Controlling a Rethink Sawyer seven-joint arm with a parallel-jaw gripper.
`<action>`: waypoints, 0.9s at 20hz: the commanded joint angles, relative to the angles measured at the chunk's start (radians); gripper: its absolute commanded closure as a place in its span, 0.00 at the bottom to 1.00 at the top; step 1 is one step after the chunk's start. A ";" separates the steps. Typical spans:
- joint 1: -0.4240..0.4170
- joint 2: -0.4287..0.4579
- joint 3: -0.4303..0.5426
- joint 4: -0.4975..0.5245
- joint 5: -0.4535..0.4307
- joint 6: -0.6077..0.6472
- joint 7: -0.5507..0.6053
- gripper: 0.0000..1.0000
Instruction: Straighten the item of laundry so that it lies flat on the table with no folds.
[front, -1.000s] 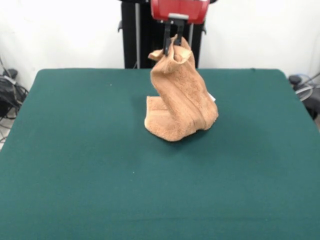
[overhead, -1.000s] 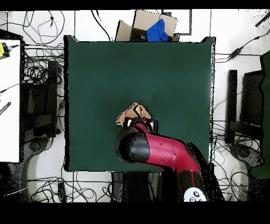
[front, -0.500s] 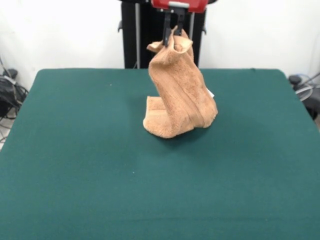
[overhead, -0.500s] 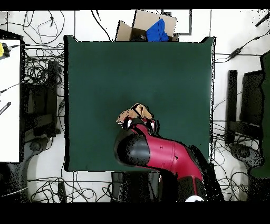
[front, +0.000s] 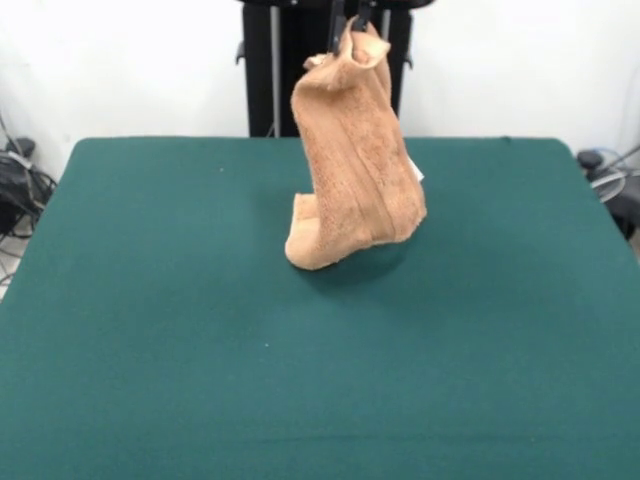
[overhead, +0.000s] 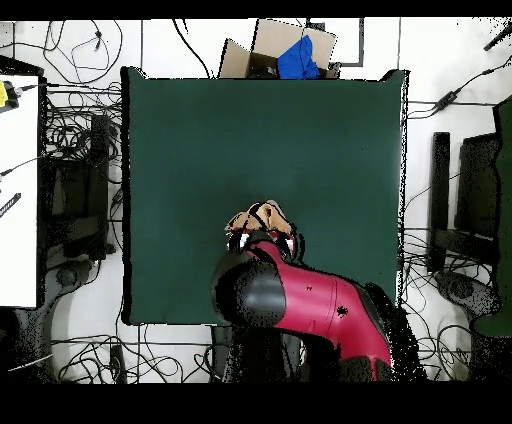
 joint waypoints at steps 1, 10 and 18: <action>0.002 -0.049 0.056 0.125 0.046 0.085 0.088 1.00; -0.057 -0.138 0.043 0.227 0.065 0.107 0.022 1.00; -0.134 -0.282 0.008 0.338 0.099 0.161 -0.079 1.00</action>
